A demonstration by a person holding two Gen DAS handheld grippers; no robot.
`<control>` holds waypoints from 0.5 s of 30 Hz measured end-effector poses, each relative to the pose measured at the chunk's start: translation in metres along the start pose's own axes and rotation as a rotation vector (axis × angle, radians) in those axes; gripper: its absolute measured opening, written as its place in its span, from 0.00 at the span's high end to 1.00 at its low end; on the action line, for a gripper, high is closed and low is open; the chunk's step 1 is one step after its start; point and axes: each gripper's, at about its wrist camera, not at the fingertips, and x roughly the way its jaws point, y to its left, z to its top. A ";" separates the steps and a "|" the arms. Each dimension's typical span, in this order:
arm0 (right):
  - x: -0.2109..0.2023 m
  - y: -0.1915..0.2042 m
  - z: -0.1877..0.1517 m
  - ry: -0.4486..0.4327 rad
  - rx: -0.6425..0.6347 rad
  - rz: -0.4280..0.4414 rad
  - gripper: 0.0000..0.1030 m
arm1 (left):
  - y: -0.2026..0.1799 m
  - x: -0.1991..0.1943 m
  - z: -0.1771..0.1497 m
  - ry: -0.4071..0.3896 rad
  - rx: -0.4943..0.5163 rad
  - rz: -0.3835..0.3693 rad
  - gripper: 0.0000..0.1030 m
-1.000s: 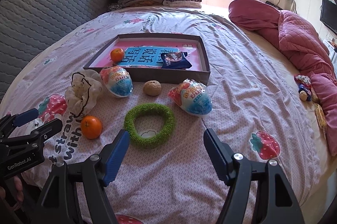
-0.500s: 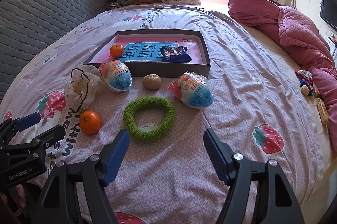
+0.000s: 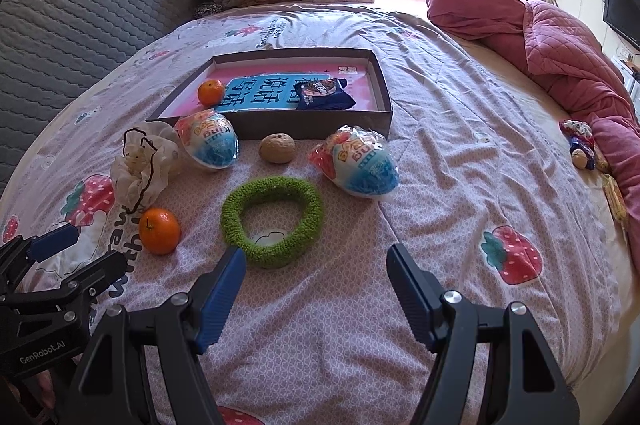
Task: Organize objects
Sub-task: 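Grasp the second orange with left gripper while right gripper grasps the green ring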
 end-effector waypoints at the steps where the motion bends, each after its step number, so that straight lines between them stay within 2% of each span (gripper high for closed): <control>1: 0.002 -0.001 0.000 0.003 0.005 0.003 0.30 | -0.001 0.001 0.000 0.002 0.002 -0.001 0.20; 15: 0.026 -0.008 0.007 0.019 0.039 -0.001 0.30 | -0.014 0.025 0.008 0.013 0.013 -0.008 0.20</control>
